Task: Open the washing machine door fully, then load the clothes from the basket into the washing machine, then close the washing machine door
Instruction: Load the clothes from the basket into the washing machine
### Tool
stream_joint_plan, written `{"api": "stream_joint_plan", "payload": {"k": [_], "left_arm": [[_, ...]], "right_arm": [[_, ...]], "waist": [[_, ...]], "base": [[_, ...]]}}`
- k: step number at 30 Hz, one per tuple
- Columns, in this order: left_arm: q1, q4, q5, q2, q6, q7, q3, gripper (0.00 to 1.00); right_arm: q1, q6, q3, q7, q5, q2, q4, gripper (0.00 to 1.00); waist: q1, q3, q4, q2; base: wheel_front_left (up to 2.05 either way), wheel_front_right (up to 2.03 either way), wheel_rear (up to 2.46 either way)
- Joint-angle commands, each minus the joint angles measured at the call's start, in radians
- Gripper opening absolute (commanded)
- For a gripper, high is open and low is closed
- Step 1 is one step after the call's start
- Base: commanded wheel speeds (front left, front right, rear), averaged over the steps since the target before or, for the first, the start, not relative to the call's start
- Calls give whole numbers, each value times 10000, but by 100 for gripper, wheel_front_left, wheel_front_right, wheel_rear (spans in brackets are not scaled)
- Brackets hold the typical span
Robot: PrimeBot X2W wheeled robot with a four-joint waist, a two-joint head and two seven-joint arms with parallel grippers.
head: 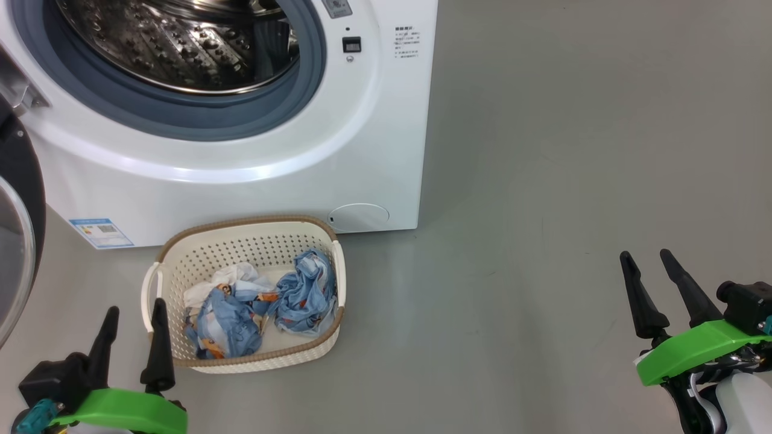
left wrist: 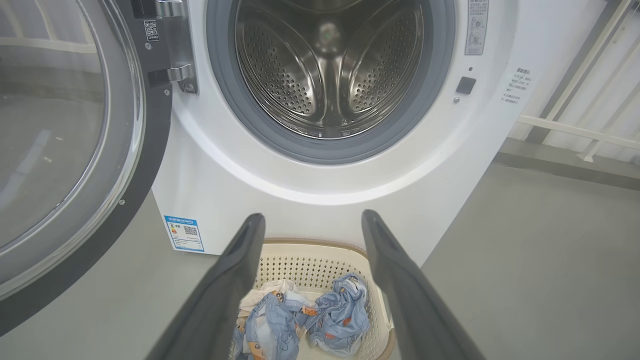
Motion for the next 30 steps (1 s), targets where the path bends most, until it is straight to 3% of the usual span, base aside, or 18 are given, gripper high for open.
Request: {"api": "stream_joint_plan", "payload": {"k": [1, 21, 30], "left_arm": [[-338, -252, -102, 322, -15, -55, 253, 100], [-390, -263, -124, 499, -15, -55, 122, 100], [-430, -199, -45, 434, -15, -55, 121, 100]], "right_arm": [[54, 100, 166, -122, -37, -106, -244, 100], [51, 100, 215, -122, -37, -37, -275, 100], [74, 100, 247, -122, -24, -3, -316, 100]], "waist": [[0, 0, 7, 0], [0, 83, -23, 0], [0, 114, -19, 0]], "base": [[5, -17, 13], [67, -115, 48], [23, -26, 3]]}}
